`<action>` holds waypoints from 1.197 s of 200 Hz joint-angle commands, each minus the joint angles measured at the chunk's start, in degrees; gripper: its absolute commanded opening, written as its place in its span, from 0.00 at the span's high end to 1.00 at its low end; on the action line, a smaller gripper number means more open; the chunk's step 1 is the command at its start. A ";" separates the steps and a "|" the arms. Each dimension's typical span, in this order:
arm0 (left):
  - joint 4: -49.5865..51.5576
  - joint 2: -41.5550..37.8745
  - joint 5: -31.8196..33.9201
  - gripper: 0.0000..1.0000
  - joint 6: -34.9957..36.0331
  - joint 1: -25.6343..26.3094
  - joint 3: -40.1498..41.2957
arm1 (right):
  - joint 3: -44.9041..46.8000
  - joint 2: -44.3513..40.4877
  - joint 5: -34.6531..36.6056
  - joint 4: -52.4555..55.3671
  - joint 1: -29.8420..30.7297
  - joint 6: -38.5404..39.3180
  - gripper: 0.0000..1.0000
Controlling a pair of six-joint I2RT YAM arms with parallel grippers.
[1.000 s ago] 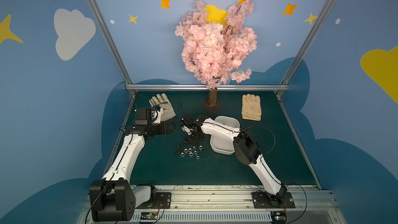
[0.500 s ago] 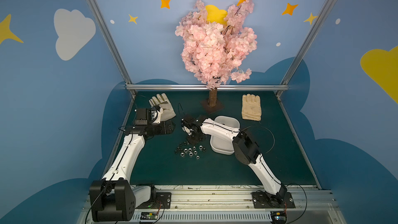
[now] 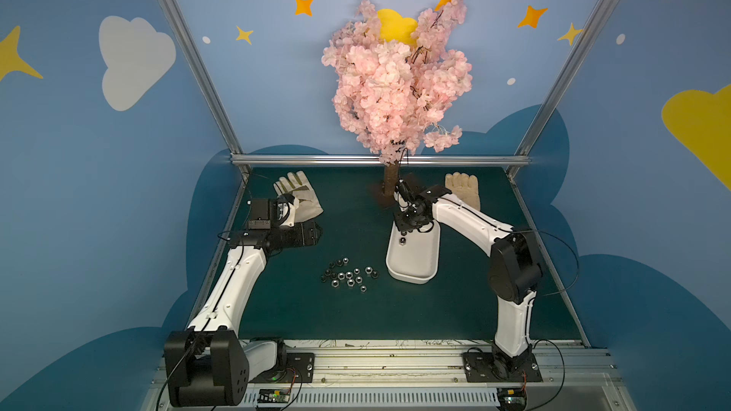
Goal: Put the nuts on the desktop into the storage box
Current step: Place the nut in the storage box.
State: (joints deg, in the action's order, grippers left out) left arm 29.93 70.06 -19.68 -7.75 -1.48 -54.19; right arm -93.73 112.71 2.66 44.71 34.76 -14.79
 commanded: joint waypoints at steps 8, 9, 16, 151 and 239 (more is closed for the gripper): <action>-0.29 -0.82 -0.44 0.00 0.36 0.11 0.14 | 4.39 -0.82 -0.28 0.05 -1.90 -1.35 0.84; -0.30 -0.85 -0.44 0.00 0.37 0.13 0.10 | 4.50 -0.78 -0.28 0.08 -1.94 -1.32 0.84; -0.29 -0.88 -0.40 0.00 0.36 0.10 0.14 | 5.07 -0.50 -0.28 0.19 -2.52 -1.30 0.84; -0.27 -0.48 -0.40 0.00 0.32 0.14 0.23 | -2.54 9.29 0.38 1.85 -3.13 0.56 0.67; -0.95 -2.17 -0.71 0.00 0.09 1.37 0.58 | -2.32 -3.88 9.31 4.80 3.15 2.33 0.39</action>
State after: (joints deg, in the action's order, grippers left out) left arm 29.91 69.38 -19.70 -7.77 -0.93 -54.19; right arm -96.29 117.71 7.35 47.33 34.83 -13.69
